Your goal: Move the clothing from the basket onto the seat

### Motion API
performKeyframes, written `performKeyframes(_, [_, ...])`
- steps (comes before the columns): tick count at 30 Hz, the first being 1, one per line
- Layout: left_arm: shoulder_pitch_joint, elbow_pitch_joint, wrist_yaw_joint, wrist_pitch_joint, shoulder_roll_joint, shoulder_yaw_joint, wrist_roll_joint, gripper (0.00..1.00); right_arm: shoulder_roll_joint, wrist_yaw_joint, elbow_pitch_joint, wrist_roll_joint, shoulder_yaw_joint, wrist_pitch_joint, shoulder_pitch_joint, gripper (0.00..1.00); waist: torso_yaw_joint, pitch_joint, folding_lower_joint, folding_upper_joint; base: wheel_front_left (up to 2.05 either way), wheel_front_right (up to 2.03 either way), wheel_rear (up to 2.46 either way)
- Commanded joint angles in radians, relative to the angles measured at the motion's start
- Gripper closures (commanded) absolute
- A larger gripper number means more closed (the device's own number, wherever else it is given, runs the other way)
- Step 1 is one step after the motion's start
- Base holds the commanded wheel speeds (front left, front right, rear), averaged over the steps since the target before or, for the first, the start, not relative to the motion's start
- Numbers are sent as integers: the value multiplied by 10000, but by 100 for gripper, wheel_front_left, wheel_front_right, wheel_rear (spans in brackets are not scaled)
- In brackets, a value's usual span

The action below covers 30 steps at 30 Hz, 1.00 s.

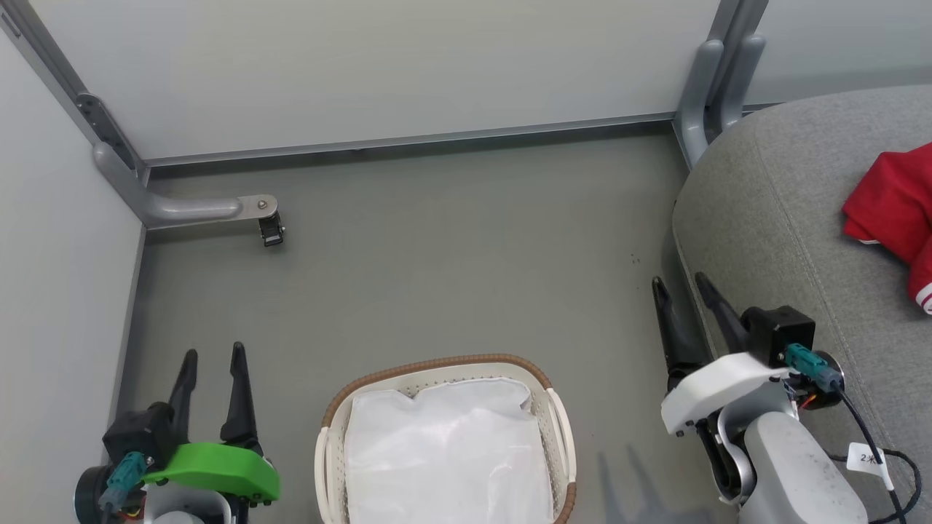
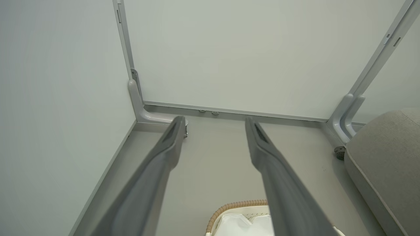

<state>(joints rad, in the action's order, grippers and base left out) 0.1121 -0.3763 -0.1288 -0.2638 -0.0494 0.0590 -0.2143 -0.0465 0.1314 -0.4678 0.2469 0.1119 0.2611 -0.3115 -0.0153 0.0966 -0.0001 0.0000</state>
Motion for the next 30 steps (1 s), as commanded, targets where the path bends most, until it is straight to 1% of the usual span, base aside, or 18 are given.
performKeyframes(1, [4,-55,0,12,11,2,-22,100,8,0,-38,18,-10,-8,29,100,0,-1,1,0,0,0,0])
performKeyframes(17, [5,172,-4,795,16,138,-2858,100,0,-2,391,2790,-478,-781,457,100,18,-116,1,0,0,0,0])
performKeyframes(30, [-12,401,-8,1319,6,206,-4843,100,-10,-3,738,4732,-795,-1308,744,100,34,-211,1,0,0,0,0])
